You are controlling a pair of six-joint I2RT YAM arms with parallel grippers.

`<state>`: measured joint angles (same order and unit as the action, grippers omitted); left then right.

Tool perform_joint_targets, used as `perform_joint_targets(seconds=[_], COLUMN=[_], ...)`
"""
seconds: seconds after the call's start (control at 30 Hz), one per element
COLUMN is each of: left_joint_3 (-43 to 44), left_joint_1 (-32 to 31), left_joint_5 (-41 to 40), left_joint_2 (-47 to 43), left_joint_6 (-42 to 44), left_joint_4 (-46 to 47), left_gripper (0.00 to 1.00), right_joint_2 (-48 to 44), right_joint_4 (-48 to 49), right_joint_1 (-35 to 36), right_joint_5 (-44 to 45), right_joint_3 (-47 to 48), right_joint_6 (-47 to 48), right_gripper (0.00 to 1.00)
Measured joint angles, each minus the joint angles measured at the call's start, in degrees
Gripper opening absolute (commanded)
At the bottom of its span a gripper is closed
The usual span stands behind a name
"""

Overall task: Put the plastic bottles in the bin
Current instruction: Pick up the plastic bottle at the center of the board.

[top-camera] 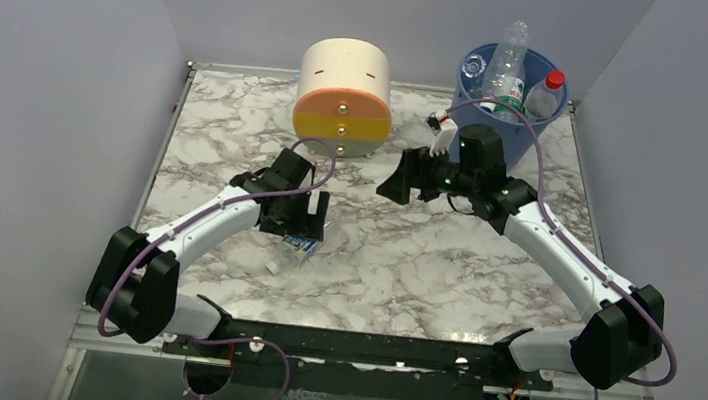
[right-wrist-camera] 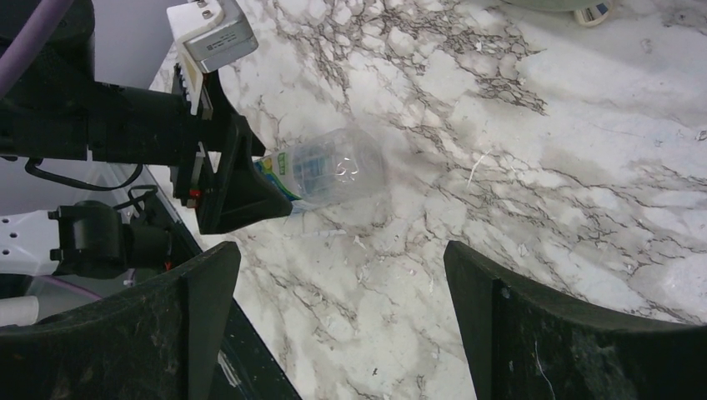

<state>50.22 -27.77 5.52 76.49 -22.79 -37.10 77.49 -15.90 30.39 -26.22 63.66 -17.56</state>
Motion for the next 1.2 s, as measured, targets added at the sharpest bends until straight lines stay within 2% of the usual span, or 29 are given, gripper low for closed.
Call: perform_joint_targets(seconds=[0.5, 0.6, 0.7, 0.97, 1.2], left_joint_3=[0.0, 0.0, 0.0, 0.0, 0.0], left_joint_1=[-2.2, -2.5, -2.9, -4.7, -6.5], left_joint_5=[1.6, 1.7, 1.7, 1.7, 1.5], left_joint_2=[5.3, 5.3, 5.4, 5.5, 5.6], left_joint_6=[1.0, 0.7, 0.1, -1.8, -3.2], left_joint_4=[-0.6, -0.4, -0.3, 0.0, 0.9], left_gripper=[0.97, 0.93, 0.84, 0.77, 0.65], right_joint_2=[0.2, 0.3, 0.5, 0.6, 0.6], right_joint_4=[0.4, 0.4, 0.4, 0.4, 0.4], right_joint_1=[0.0, 0.0, 0.0, 0.0, 0.0], right_joint_5=[0.0, 0.0, 0.0, 0.0, 0.0], right_joint_3=[-0.3, -0.3, -0.3, -0.3, -0.3], right_joint_6=[0.1, 0.1, 0.2, 0.4, 0.5], right_gripper=[0.96, 0.96, 0.96, 0.96, 0.96])
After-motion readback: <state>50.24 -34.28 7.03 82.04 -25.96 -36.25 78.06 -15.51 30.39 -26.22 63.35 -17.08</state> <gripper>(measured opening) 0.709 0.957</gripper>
